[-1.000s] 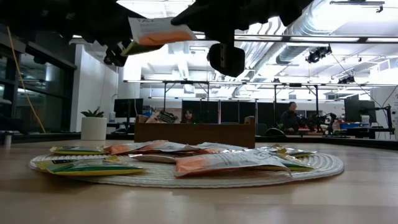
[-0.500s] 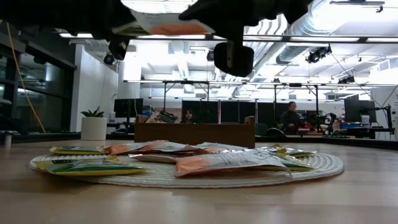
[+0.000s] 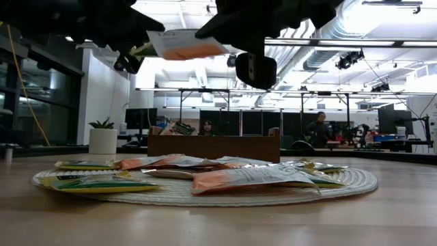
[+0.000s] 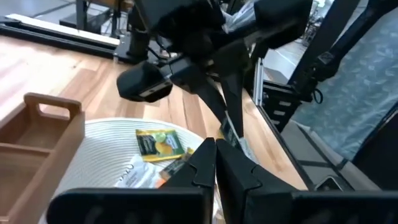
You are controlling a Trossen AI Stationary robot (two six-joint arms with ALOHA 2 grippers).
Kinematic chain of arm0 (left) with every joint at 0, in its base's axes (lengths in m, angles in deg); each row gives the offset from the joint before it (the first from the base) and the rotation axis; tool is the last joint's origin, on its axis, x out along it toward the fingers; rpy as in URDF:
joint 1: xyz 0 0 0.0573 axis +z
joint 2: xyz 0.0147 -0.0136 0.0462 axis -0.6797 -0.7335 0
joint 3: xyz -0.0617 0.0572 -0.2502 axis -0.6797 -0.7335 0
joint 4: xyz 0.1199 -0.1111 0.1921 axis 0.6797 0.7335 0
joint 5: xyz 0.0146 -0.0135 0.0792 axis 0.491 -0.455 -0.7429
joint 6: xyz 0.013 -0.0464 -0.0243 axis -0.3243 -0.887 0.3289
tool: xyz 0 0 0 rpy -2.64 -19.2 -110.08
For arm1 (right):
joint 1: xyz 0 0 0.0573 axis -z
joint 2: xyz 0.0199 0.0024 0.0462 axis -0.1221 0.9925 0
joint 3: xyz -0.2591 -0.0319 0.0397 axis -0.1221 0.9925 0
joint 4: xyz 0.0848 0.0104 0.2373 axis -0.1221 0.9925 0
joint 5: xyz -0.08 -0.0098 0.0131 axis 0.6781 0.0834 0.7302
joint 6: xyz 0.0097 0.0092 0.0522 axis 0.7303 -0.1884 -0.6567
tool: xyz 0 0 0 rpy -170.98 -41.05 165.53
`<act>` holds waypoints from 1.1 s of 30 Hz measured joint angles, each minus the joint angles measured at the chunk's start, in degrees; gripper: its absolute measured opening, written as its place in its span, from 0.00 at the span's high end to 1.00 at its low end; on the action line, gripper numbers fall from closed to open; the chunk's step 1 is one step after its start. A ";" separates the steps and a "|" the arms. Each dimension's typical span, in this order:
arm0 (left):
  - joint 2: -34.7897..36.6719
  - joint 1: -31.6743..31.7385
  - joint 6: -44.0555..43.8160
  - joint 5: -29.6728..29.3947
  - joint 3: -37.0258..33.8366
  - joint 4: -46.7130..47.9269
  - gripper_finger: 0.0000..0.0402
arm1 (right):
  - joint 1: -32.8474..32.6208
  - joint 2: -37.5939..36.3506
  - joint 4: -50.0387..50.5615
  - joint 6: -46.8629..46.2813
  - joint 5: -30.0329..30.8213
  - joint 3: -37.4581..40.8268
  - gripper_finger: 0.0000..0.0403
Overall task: Pick & Place Tea
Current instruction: Put the yellow tea bag into the right section of the wooden organizer
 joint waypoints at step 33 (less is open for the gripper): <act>-3.69 0.04 -5.87 -0.01 -0.07 -1.14 0.72 | 1.47 0.02 -2.74 1.00 -0.61 0.00 1.00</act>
